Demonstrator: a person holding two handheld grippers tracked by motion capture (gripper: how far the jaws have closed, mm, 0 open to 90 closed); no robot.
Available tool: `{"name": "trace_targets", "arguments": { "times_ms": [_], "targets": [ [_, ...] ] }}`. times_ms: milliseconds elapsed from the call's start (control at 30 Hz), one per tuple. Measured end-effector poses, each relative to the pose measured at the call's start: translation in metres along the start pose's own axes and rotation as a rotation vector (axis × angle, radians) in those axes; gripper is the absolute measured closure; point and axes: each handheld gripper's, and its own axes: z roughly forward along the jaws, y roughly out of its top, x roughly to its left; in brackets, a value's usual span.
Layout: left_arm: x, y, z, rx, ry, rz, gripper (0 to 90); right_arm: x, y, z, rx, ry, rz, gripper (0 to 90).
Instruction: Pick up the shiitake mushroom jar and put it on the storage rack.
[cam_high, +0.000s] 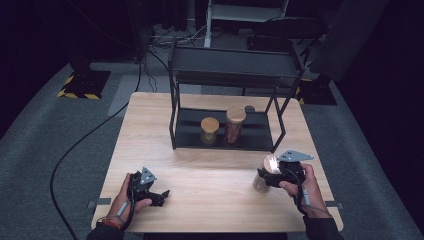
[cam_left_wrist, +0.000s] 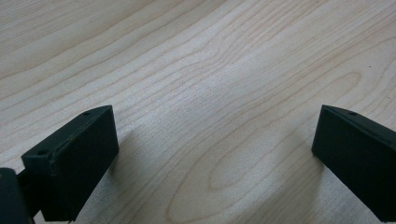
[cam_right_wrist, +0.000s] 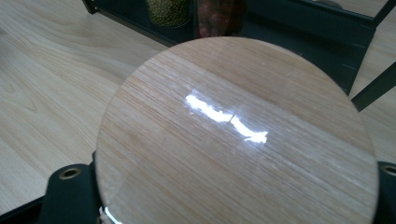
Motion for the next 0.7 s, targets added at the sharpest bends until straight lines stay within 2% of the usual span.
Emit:
{"name": "trace_targets", "arguments": {
  "times_ms": [700],
  "targets": [
    [0.0000, 0.0001, 0.0000, 0.000, 0.000, 0.000, 0.2, 0.0014, 0.0043, -0.0003, 0.013, 0.000, -0.016, 24.8]
  ]
}}
